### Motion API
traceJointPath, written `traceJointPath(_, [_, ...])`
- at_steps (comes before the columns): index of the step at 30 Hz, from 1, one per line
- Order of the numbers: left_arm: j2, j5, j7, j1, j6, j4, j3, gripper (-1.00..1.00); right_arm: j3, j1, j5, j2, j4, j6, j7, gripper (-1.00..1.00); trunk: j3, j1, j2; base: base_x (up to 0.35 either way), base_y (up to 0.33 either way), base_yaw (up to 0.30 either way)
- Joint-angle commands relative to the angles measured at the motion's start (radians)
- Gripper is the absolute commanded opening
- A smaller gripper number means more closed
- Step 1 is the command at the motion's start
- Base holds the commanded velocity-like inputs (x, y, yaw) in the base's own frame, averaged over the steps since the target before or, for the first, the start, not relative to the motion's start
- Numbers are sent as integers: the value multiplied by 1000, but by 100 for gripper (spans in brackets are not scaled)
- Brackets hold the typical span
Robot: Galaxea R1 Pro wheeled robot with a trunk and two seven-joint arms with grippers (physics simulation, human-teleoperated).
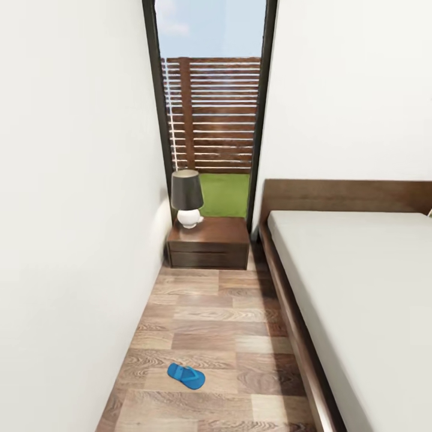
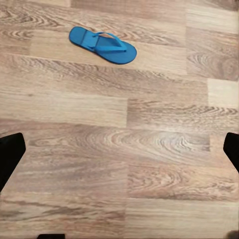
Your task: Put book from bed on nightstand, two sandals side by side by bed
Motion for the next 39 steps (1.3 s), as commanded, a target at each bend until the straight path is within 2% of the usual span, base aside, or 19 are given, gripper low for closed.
traceJointPath(1, [1, 11, -1, -1, -3, 1, -4, 100, 0, -1, -11, 0, 1, -2, 7, 100, -1, 0, 0, 313, 0, -1])
traceJointPath(12, [1, 11, -1, -1, -3, 1, -4, 100, 0, -1, -11, 0, 1, -2, 6, 100, -1, 0, 0, 289, 0, 0])
traceJointPath(34, [1, 11, -1, -1, -3, 1, -4, 100, 0, -1, -11, 0, 1, -2, 6, 100, -1, 0, 0, 83, -30, 0])
traceJointPath(39, [1, 11, -1, -1, -3, 1, -4, 100, 0, -1, -11, 0, 1, -3, 6, 100, -1, 0, 0, 215, -1, 0])
